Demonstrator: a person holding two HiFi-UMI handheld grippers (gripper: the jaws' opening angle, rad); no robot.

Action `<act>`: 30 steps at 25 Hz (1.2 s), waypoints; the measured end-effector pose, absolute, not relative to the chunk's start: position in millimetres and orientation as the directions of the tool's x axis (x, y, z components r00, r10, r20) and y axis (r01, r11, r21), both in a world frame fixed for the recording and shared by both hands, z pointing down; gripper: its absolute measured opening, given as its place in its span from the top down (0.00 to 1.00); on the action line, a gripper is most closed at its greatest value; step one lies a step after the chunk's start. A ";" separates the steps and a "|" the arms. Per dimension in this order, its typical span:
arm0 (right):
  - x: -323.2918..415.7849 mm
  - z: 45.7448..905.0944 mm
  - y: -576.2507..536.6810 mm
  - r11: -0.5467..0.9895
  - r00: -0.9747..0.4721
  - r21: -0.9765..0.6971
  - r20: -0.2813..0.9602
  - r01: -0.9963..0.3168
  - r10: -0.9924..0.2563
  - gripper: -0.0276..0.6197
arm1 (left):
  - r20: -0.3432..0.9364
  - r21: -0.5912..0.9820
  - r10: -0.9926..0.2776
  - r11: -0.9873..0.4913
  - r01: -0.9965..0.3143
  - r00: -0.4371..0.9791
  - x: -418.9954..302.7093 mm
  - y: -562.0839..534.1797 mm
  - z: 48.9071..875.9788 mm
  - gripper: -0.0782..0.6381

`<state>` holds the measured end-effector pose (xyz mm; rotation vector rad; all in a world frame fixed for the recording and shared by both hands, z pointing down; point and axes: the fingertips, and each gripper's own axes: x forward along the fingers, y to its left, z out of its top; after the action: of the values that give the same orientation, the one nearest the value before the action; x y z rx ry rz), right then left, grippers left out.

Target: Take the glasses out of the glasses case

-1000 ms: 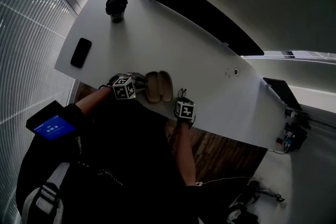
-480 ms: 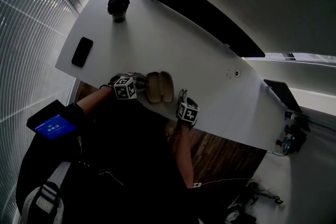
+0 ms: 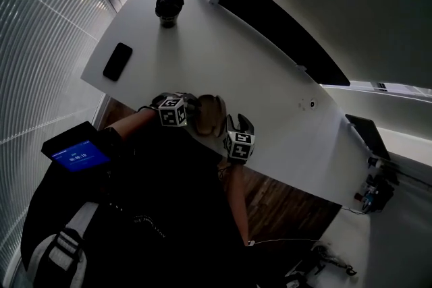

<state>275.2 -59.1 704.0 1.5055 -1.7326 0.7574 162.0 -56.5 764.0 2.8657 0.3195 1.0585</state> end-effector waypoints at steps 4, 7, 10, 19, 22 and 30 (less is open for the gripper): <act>239.7 693.8 -57.5 0.282 -0.175 -0.015 0.816 -0.959 -0.551 0.69 | 0.634 0.145 0.216 -0.976 0.160 0.742 163.1 -57.9 765.9 0.77; 219.8 692.6 -51.8 0.360 -0.201 0.007 0.818 -0.933 -0.539 0.69 | 0.633 0.149 0.225 -0.974 0.168 0.741 164.0 -55.9 765.5 0.77; 195.5 689.0 -50.9 0.446 -0.216 0.047 0.827 -0.894 -0.520 0.69 | 0.637 0.147 0.208 -0.978 0.147 0.743 157.8 -61.1 765.9 0.77; 149.1 699.2 -69.5 0.652 -0.258 0.150 0.835 -0.743 -0.487 0.69 | 0.634 0.143 0.100 -0.990 0.011 0.767 143.2 -90.3 759.2 0.77; 138.7 703.4 -75.9 0.686 -0.271 0.139 0.849 -0.714 -0.454 0.69 | 0.622 0.162 0.008 -0.980 -0.119 0.783 126.0 -113.6 757.1 0.77; 129.6 714.7 -82.4 0.660 -0.350 0.034 0.827 -0.751 -0.441 0.70 | 0.602 0.161 -0.073 -0.964 -0.210 0.795 103.0 -120.7 743.2 0.77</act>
<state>129.6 -82.4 714.7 0.9258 -1.9981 0.4459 103.0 -120.7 743.2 2.7648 -0.2208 0.9142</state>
